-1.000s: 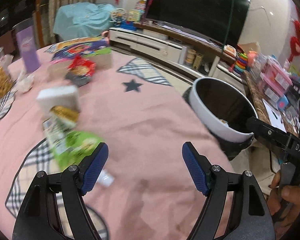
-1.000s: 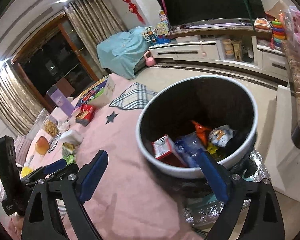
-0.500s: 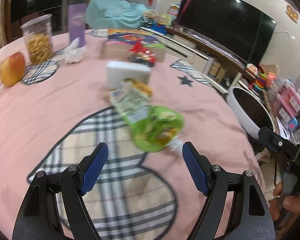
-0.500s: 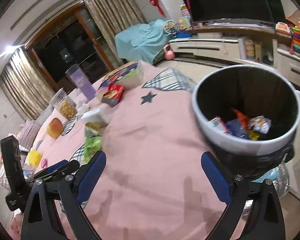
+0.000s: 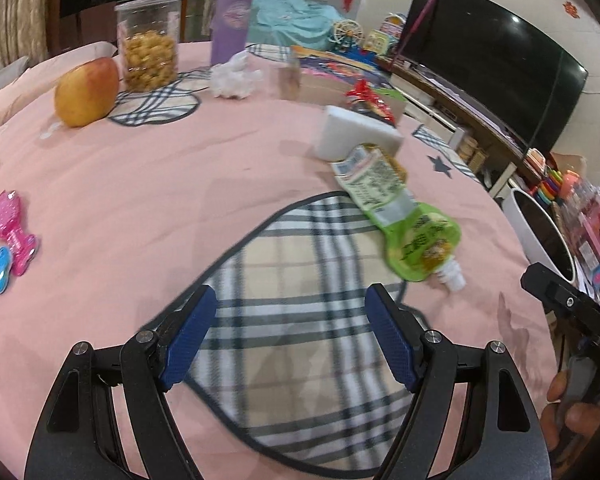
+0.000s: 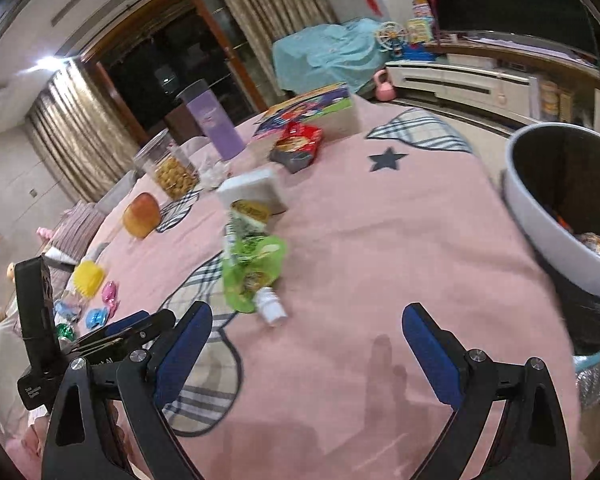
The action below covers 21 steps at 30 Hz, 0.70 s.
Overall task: Collect trash
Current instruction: 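Move both open tools back over the table toward the green pouch and foam block, then grasp the green spouted pouch with the right tool and lift it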
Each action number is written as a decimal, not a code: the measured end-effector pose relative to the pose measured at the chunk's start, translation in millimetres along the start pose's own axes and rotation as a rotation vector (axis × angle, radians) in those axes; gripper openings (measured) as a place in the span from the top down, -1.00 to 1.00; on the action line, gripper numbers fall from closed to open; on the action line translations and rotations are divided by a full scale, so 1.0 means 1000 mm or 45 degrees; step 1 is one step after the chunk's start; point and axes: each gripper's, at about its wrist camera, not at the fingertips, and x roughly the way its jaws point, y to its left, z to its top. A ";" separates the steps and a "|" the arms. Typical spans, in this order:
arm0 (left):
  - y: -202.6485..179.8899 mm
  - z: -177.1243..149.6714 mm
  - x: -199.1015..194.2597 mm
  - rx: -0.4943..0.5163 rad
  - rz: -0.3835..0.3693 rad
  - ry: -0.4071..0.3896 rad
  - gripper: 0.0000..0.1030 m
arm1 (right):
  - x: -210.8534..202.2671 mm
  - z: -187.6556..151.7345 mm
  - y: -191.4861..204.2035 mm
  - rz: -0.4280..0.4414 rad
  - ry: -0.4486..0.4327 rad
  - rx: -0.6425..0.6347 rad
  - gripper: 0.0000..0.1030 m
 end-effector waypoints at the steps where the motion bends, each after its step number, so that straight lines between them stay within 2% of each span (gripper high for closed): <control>1: 0.003 0.000 0.000 -0.005 0.004 0.001 -0.53 | 0.003 0.000 0.003 0.004 0.004 -0.008 -0.88; 14: 0.028 0.004 0.005 -0.052 0.031 0.023 -0.53 | 0.046 0.005 0.027 0.037 0.072 -0.099 -0.88; 21: 0.026 0.010 0.014 -0.010 0.041 0.041 -0.58 | 0.073 0.018 0.031 0.003 0.137 -0.120 -0.86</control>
